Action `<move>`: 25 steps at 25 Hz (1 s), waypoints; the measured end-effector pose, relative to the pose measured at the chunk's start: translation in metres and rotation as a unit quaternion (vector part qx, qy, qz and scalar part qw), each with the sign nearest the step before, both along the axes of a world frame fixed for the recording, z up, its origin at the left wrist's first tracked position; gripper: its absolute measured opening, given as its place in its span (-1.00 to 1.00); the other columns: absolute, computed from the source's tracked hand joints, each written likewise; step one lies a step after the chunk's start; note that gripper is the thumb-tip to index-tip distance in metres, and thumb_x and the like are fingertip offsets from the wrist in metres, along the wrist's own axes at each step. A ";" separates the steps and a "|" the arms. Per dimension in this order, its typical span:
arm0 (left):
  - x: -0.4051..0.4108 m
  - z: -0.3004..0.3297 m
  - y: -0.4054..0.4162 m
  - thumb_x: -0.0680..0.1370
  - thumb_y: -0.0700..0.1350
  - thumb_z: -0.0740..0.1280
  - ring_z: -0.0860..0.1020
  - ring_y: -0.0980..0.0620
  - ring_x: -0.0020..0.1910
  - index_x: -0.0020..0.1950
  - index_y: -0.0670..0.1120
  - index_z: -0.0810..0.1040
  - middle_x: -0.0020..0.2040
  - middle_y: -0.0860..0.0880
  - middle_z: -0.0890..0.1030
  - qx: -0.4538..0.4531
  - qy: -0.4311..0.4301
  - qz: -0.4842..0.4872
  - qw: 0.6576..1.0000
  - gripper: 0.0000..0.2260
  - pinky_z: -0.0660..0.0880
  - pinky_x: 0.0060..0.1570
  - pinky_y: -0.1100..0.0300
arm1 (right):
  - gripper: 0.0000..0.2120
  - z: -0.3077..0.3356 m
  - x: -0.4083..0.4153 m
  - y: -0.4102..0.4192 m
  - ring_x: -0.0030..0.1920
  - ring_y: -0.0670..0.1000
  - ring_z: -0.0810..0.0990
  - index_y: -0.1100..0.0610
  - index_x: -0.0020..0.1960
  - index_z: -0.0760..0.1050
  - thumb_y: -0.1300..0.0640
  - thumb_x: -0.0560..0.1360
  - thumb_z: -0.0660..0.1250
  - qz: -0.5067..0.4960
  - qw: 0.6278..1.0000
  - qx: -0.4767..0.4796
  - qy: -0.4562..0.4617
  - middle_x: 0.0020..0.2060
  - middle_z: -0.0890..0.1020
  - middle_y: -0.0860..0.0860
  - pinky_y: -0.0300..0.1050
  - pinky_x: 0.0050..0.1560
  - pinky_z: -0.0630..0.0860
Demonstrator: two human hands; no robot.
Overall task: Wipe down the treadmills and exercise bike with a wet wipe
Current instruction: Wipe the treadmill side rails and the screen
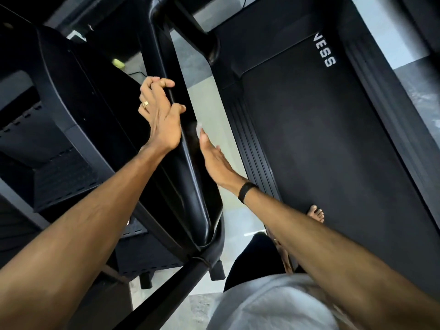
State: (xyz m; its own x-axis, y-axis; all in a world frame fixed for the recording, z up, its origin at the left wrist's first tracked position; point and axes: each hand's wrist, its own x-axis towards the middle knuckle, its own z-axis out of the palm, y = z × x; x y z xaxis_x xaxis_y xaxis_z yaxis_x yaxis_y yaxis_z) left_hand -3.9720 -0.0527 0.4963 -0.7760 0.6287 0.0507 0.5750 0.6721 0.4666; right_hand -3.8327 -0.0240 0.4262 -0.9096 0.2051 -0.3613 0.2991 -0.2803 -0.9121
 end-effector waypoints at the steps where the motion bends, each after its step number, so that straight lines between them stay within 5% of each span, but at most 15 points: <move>1: -0.002 0.000 0.000 0.40 -0.06 0.23 0.20 -0.01 0.44 0.42 -0.10 0.33 0.47 -0.11 0.21 -0.003 -0.009 -0.008 1.000 -0.44 0.10 0.42 -0.07 | -0.45 -0.005 0.016 -0.003 0.53 -0.30 -0.16 -0.04 0.65 -0.14 -0.19 0.70 -0.26 0.023 0.999 -0.019 -0.026 0.61 -0.03 -0.18 0.06 0.58 -0.32; 4: -0.008 -0.003 0.003 0.45 -0.09 0.22 -0.05 -0.05 0.61 0.64 -0.12 0.02 0.64 -0.12 -0.05 -0.014 -0.036 -0.025 0.999 -0.23 -0.17 0.51 -0.13 | -0.43 0.015 0.079 -0.021 0.38 -0.53 -0.26 -0.01 0.65 -0.13 -0.19 0.70 -0.23 0.066 0.997 -0.019 -0.018 0.57 -0.07 -0.23 -0.14 0.56 -0.33; 7: -0.013 -0.003 0.006 0.49 -0.09 0.21 -0.19 -0.05 0.62 0.65 -0.12 -0.09 0.65 -0.11 -0.15 -0.032 -0.052 -0.010 0.998 -0.21 -0.31 0.50 -0.15 | -0.30 0.028 0.060 -0.027 0.57 -0.26 -0.17 0.06 0.65 -0.12 -0.30 0.64 -0.24 0.003 0.996 0.042 0.082 0.63 -0.07 -0.09 -0.18 0.57 -0.30; 11: -0.016 -0.002 0.008 0.59 -0.02 0.15 -0.19 -0.01 0.62 0.65 -0.07 -0.12 0.66 -0.06 -0.14 -0.037 -0.049 -0.004 0.998 -0.30 -0.33 0.50 -0.11 | -0.41 0.015 -0.028 0.015 0.60 -0.18 -0.12 -0.05 0.65 -0.11 -0.22 0.67 -0.25 -0.018 0.999 0.006 0.035 0.63 -0.03 -0.11 0.05 0.61 -0.24; 15: -0.022 -0.004 0.008 0.63 -0.01 0.10 -0.19 0.00 0.62 0.65 -0.06 -0.13 0.65 -0.05 -0.15 -0.036 -0.055 -0.004 0.998 -0.35 -0.34 0.50 -0.12 | -0.41 -0.005 0.030 -0.001 0.57 -0.22 0.01 0.06 0.64 -0.06 -0.18 0.70 -0.19 0.013 0.995 -0.101 -0.006 0.61 0.05 -0.10 -0.12 0.61 -0.10; 19: -0.022 -0.007 0.009 0.64 0.01 0.08 -0.15 0.00 0.62 0.65 -0.06 -0.10 0.66 -0.05 -0.12 -0.022 -0.055 0.001 0.998 -0.38 -0.33 0.48 -0.10 | -0.35 0.029 0.074 -0.016 0.56 -0.29 -0.16 -0.06 0.64 -0.16 -0.33 0.63 -0.21 0.068 0.993 -0.038 0.083 0.61 -0.12 -0.19 -0.14 0.59 -0.19; 25: -0.026 -0.010 0.007 0.65 0.07 0.02 -0.09 0.03 0.62 0.65 -0.07 -0.05 0.66 -0.08 -0.06 -0.019 -0.030 0.001 0.999 -0.41 -0.22 0.50 -0.03 | -0.27 0.013 -0.035 0.017 0.59 -0.20 -0.20 -0.15 0.63 -0.15 -0.45 0.55 -0.23 -0.016 0.997 0.005 0.081 0.62 -0.11 -0.17 0.21 0.59 -0.23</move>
